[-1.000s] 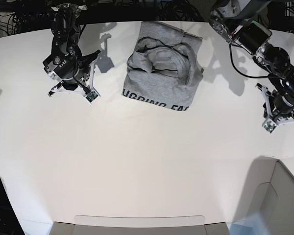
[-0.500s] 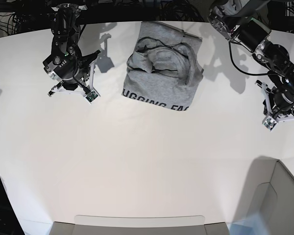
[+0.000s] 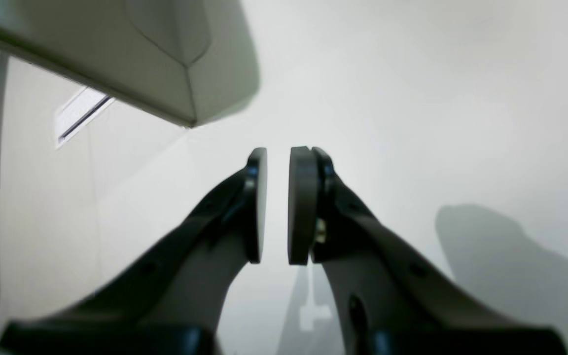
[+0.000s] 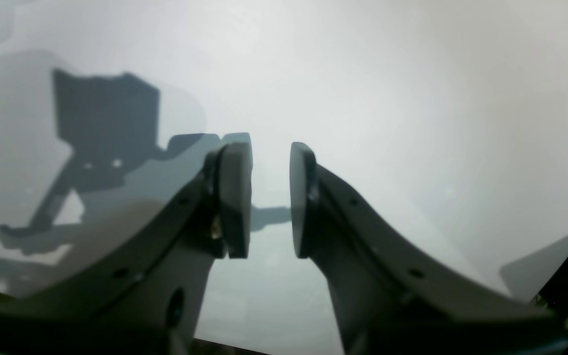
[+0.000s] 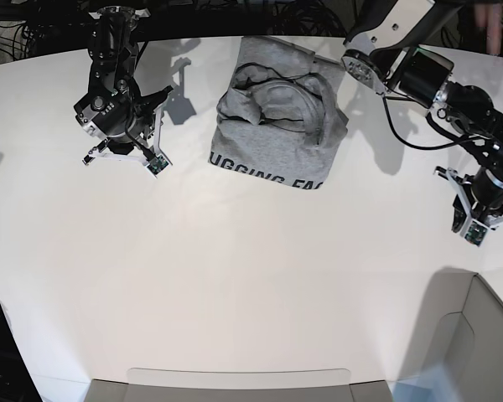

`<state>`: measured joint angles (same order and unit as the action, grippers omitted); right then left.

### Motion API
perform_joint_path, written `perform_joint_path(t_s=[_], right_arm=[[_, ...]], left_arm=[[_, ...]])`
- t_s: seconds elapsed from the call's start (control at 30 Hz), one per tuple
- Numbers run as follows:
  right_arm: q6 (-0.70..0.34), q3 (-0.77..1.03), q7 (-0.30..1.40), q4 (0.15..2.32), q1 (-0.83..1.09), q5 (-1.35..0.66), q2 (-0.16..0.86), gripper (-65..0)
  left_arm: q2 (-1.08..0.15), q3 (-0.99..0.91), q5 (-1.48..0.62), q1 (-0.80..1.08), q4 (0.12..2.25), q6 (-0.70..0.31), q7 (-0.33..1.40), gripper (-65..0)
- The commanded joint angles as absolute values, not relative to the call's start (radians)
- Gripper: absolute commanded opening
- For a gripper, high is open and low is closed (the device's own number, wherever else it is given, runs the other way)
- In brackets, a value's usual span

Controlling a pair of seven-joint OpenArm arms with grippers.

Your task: Fold the T-shirt properly

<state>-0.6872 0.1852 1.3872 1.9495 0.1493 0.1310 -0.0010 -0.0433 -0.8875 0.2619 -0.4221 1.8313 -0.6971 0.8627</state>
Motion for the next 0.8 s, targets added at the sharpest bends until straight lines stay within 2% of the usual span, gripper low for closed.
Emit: perform_joint_path(t_s=[0.0,0.77], right_arm=[[-0.698,0.186,1.379,1.965,0.136,0.133,-0.001,-50.6],[-0.698,0.188,1.379,1.965,0.136,0.133,-0.005,-50.6]], left_arm=[[-0.047,-0.881,0.246,-0.443,1.844,-0.698,0.845,-57.2],[-0.045,-0.809,0.246,-0.440,1.833,-0.698,0.851,-57.2]])
